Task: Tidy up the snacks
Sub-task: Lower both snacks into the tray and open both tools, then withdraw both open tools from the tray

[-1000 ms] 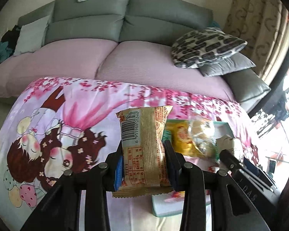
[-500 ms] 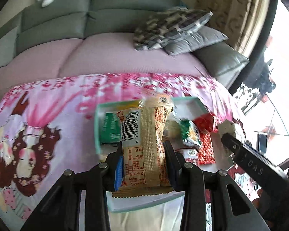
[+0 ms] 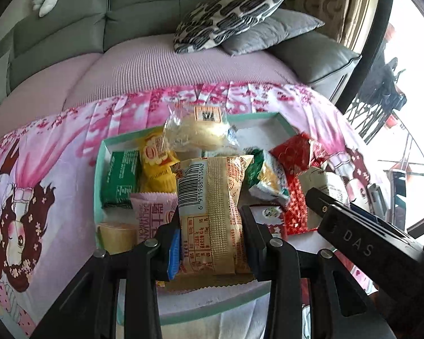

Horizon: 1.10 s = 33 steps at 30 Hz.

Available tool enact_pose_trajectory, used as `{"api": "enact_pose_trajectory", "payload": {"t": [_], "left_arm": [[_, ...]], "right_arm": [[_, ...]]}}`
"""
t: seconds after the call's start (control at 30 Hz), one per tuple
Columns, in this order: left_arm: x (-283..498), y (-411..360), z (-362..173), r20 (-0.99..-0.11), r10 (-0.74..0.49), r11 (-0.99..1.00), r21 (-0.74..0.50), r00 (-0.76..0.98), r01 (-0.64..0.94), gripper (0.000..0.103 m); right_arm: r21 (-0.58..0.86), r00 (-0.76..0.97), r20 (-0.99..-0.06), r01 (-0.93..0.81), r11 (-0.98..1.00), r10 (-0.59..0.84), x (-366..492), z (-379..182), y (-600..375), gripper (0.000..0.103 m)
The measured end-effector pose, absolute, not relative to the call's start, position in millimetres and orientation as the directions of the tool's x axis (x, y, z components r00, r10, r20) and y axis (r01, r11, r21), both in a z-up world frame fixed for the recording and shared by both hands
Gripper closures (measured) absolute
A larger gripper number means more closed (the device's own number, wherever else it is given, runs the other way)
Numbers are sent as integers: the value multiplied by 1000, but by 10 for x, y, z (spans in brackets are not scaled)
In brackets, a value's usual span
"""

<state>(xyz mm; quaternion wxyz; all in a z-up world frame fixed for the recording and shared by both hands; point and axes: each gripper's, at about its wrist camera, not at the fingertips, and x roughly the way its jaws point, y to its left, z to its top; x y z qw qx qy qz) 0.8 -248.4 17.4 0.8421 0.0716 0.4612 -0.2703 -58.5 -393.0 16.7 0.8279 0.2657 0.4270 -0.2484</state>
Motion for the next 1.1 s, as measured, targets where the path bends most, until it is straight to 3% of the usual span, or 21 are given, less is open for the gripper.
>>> {"api": "enact_pose_trajectory", "payload": {"t": [0.53, 0.67, 0.97, 1.03, 1.1], "left_arm": [[77, -2594, -22, -844, -350, 854, -111, 406, 508, 63], [81, -2589, -22, -844, -362, 851, -126, 395, 510, 50], [8, -2561, 76, -841, -334, 856, -82, 424, 511, 47], [6, -2550, 100, -843, -320, 860, -68, 432, 505, 37], [2, -2523, 123, -843, -311, 864, -58, 440, 500, 36]], "right_arm": [[209, 496, -849, 632, 747, -182, -533, 48, -3938, 39], [196, 480, -858, 631, 751, -180, -512, 10, -3932, 38], [194, 485, -856, 623, 757, -180, -517, 29, -3926, 29], [202, 494, -852, 616, 762, -174, -513, 51, -3910, 28], [199, 497, -850, 612, 765, -177, -507, 72, -3891, 28]]}}
